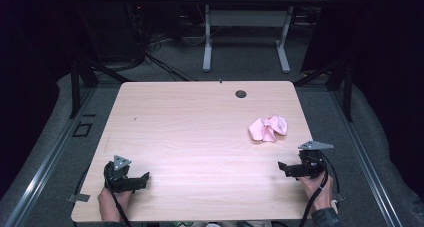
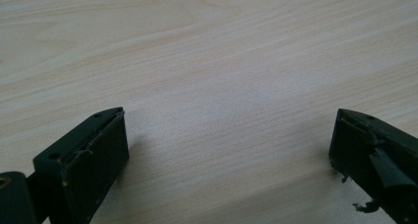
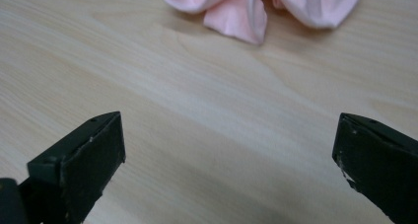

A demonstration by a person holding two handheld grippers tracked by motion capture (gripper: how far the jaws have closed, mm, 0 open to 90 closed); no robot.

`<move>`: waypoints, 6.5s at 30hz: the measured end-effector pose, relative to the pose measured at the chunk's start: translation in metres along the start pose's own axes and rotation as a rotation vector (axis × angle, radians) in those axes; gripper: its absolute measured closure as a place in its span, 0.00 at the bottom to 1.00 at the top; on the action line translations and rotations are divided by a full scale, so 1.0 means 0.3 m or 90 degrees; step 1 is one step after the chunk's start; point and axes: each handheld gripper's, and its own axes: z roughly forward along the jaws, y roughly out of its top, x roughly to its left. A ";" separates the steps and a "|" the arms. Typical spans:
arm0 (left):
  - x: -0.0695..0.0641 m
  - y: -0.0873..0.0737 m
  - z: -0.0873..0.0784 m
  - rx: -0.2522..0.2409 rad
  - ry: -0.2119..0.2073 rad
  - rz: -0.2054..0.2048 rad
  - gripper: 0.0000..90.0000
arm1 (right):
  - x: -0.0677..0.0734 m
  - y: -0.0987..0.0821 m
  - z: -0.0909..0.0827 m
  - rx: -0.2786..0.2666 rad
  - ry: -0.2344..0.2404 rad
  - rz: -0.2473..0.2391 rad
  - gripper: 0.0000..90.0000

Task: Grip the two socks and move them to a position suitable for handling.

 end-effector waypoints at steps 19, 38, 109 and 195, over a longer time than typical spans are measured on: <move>0.000 0.000 0.000 0.000 0.000 0.000 0.02 | 0.023 0.340 0.165 0.033 0.025 -0.049 0.12; 0.000 0.000 -0.001 -0.002 0.001 -0.004 0.03 | -0.037 0.423 0.328 0.110 -0.037 0.010 0.67; 0.000 -0.001 -0.002 -0.006 0.001 -0.004 0.04 | 0.398 0.250 0.068 0.040 0.248 -0.145 0.23; 0.000 -0.001 -0.003 -0.008 0.000 -0.003 0.06 | -0.050 0.458 0.197 0.045 0.052 -0.030 0.83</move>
